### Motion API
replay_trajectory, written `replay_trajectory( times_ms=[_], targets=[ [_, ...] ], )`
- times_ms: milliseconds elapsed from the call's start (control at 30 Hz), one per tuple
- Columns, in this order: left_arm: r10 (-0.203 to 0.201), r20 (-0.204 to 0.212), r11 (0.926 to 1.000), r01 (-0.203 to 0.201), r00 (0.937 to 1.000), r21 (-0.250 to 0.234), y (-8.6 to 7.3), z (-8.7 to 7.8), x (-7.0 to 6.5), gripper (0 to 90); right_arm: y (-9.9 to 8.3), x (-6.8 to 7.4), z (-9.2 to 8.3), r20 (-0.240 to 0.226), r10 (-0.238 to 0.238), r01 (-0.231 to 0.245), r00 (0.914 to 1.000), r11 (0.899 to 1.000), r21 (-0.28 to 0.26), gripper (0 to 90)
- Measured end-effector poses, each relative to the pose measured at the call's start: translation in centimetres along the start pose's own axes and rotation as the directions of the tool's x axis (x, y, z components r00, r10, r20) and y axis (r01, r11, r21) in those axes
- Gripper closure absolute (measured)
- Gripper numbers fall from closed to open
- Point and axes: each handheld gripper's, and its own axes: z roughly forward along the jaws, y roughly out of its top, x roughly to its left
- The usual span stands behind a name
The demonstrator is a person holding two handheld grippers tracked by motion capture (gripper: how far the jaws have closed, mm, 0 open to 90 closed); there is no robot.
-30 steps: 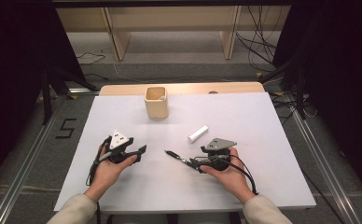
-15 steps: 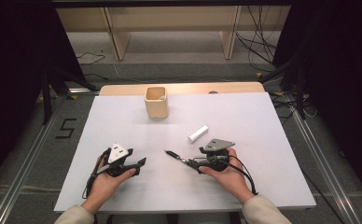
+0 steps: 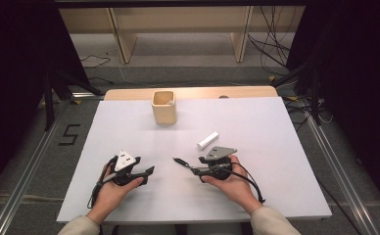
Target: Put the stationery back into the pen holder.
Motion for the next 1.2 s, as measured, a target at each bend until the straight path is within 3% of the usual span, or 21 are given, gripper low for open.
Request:
replay_trajectory(
  times_ms=[333,1200],
  targets=[
    [0.008,0.002,1.0,-0.008,1.0,0.002,0.1,0.1,0.0,34.5,0.8,0.1,1.7,-0.018,-0.017,0.018,0.9997,0.995,0.093,54.0],
    [0.009,0.004,1.0,-0.009,1.0,0.001,0.1,0.2,-0.1,34.7,1.5,0.3,3.1,-0.013,-0.046,0.048,0.9988,0.987,0.155,62.9]
  ],
)
